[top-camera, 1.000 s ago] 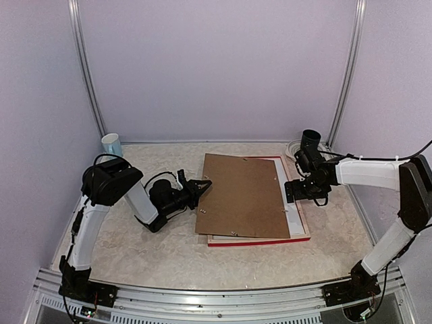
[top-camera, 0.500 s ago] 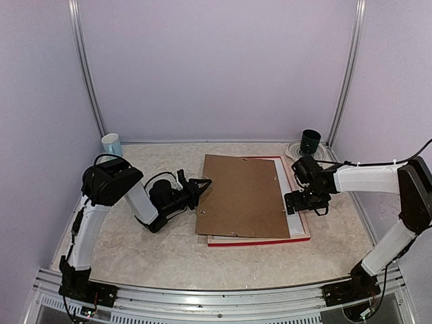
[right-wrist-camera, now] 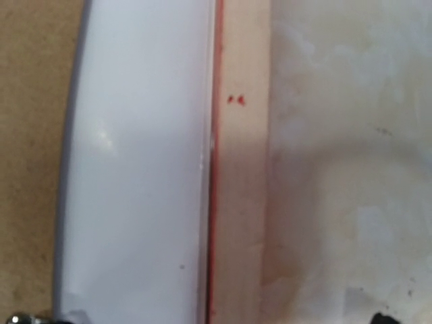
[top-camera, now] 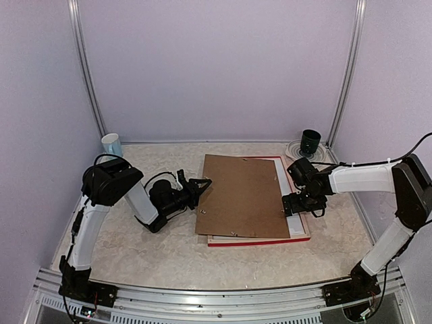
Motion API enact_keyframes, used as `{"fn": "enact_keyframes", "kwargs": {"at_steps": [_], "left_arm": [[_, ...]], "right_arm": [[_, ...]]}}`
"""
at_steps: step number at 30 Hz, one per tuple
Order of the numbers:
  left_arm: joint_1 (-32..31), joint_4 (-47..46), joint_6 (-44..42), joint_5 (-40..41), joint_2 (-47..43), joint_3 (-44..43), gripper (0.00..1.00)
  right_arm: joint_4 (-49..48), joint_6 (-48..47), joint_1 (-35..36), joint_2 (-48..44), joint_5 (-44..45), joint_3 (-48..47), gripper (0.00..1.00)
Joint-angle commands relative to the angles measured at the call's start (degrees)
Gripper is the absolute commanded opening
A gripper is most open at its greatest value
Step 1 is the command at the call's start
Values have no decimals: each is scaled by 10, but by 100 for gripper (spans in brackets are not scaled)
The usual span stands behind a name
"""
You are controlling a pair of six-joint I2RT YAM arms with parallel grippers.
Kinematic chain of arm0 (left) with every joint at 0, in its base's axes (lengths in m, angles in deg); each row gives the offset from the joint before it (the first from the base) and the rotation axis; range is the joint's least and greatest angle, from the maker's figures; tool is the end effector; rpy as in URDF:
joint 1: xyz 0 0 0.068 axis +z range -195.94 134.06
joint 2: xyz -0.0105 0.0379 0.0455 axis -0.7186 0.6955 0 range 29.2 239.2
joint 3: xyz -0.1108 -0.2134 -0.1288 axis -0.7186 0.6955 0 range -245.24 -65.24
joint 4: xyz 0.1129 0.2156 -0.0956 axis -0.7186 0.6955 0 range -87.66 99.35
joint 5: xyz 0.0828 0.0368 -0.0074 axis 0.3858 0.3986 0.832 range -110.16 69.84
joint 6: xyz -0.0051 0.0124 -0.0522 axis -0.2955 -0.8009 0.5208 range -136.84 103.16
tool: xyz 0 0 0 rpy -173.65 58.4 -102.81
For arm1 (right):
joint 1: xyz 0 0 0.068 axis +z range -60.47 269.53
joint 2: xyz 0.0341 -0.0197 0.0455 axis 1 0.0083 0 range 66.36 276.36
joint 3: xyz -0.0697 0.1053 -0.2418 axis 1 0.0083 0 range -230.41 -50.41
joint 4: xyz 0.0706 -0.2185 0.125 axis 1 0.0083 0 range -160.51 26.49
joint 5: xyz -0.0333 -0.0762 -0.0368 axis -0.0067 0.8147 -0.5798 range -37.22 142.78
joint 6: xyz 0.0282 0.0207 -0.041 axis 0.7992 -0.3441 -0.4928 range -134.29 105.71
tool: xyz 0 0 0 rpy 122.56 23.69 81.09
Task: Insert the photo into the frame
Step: Adjust the fastener on the backboard.
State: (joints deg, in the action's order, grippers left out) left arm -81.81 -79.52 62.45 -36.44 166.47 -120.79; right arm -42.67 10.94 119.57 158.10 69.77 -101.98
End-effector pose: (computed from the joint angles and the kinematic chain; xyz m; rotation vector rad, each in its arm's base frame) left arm 0.3318 -0.2522 0.0591 -0.4410 1.8304 -1.7201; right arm 0.2601 0.1384 0.1650 -0.0347 2.6659 -0.1126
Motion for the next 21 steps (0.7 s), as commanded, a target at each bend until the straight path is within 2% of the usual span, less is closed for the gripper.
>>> {"fn": "enact_keyframes", "kwargs": {"at_steps": [1,9,21], "left_arm": [[-7,75,-19,1,41,21,39],[-9,76,-20,1,42,19,39],[-10,72,-19,-4,47,15,39]], "right_arm": [[3,11,20,4,-2,-3,99],[5,26,27,-4,17,2,99],[-33,33,27,40,61,-23,99]]}}
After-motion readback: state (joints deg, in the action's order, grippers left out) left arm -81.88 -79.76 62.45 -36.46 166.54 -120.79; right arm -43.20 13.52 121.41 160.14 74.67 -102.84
